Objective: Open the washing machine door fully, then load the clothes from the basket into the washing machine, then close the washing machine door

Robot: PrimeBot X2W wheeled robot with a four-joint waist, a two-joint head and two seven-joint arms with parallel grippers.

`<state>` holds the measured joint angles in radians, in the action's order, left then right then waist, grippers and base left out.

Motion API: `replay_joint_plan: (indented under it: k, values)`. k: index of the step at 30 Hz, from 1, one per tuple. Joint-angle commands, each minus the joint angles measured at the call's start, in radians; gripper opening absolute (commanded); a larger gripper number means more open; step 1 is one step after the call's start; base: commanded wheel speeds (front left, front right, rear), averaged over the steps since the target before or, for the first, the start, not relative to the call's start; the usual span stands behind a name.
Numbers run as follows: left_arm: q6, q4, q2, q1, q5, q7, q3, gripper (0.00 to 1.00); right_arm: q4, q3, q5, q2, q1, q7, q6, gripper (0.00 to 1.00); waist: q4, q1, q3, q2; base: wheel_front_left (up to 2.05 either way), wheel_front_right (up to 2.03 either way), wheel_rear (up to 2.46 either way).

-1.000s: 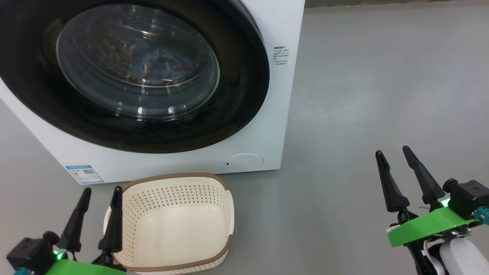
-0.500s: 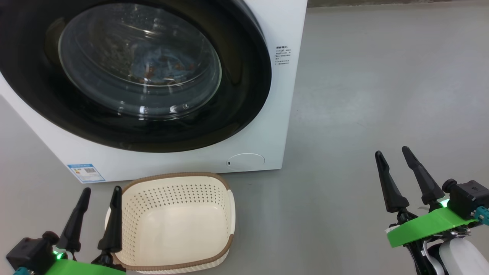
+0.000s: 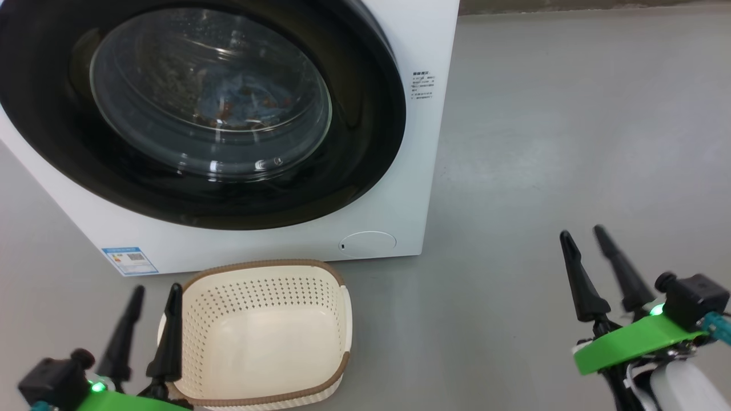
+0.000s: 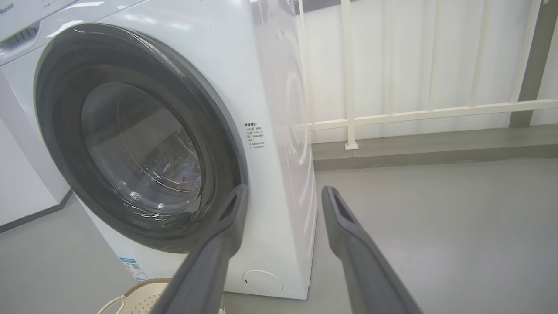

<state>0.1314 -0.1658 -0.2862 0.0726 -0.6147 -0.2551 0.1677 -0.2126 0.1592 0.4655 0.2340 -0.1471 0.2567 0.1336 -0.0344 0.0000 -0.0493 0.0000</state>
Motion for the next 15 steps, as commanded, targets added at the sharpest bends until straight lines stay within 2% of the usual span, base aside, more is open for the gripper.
replay_joint_plan:
  k: [1,7,11,15]
  values:
    - [0.0,-0.004,0.002,-0.001,-0.001,0.0,0.001,0.0,-0.004,0.0,0.001,-0.003,0.001,0.0,0.0,0.0,0.0,0.0,0.0,0.0,0.0,0.0,0.0]
    - [0.0,-0.04,0.038,-0.023,-0.021,0.007,0.01,0.0,-0.046,0.001,0.024,-0.034,0.036,-0.006,0.0,0.0,0.001,0.0002,0.001,0.0,0.0,0.0,0.0]
    - [0.0,-0.041,0.044,-0.022,-0.053,0.018,0.001,0.0,-0.045,-0.006,0.062,-0.038,0.037,-0.017,0.0,0.0,0.002,0.0023,0.005,0.0,0.0,0.0,0.0]
    - [0.0,-0.043,0.05,-0.02,-0.086,0.029,-0.007,0.0,-0.045,-0.013,0.1,-0.041,0.037,-0.027,0.0,0.0,0.003,0.0004,0.005,0.0,0.0,0.0,0.0]
